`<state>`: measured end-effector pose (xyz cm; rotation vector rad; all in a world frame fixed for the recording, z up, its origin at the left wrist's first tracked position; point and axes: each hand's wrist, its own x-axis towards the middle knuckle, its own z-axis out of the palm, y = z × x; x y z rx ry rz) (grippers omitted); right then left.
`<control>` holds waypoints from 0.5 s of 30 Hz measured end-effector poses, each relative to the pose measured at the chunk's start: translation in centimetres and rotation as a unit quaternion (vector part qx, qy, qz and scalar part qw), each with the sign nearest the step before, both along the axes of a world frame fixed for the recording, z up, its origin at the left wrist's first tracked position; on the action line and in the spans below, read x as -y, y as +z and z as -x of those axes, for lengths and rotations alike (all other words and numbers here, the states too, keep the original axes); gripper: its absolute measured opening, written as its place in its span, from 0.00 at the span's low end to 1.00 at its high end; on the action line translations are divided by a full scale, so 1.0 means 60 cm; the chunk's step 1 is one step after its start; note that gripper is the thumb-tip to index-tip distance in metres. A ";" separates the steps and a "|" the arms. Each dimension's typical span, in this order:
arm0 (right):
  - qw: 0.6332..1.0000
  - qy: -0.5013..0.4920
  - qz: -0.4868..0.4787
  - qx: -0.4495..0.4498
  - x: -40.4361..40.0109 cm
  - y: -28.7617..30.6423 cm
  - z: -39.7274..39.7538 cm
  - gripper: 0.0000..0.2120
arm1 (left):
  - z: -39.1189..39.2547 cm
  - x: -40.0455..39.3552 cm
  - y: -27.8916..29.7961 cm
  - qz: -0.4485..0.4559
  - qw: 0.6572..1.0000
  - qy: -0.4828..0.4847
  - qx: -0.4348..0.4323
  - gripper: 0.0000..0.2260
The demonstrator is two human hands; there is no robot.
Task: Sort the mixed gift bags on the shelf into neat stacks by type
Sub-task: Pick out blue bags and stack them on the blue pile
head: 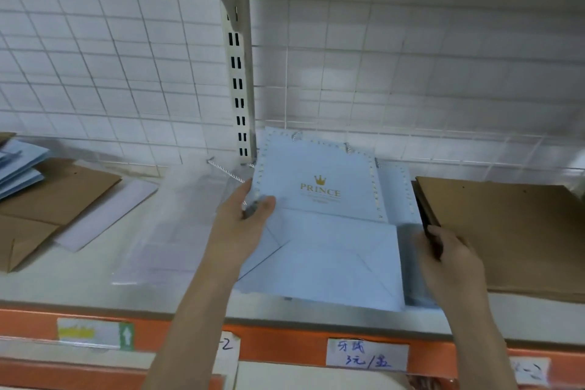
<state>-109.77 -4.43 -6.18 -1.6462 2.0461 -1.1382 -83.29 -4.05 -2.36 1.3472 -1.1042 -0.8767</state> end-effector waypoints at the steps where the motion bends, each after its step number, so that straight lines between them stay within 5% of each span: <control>1: 1.000 -0.001 0.003 -0.002 -0.004 0.002 0.006 0.15 | 0.014 0.009 0.001 0.001 1.000 0.004 0.009 0.12; 6: 0.999 0.007 0.037 -0.028 -0.030 0.006 0.014 0.13 | 0.069 0.048 -0.017 0.010 0.992 0.023 0.122 0.04; 15: 0.996 -0.014 0.037 -0.074 -0.026 -0.020 -0.003 0.11 | 0.091 0.080 -0.078 -0.043 0.932 0.035 0.357 0.17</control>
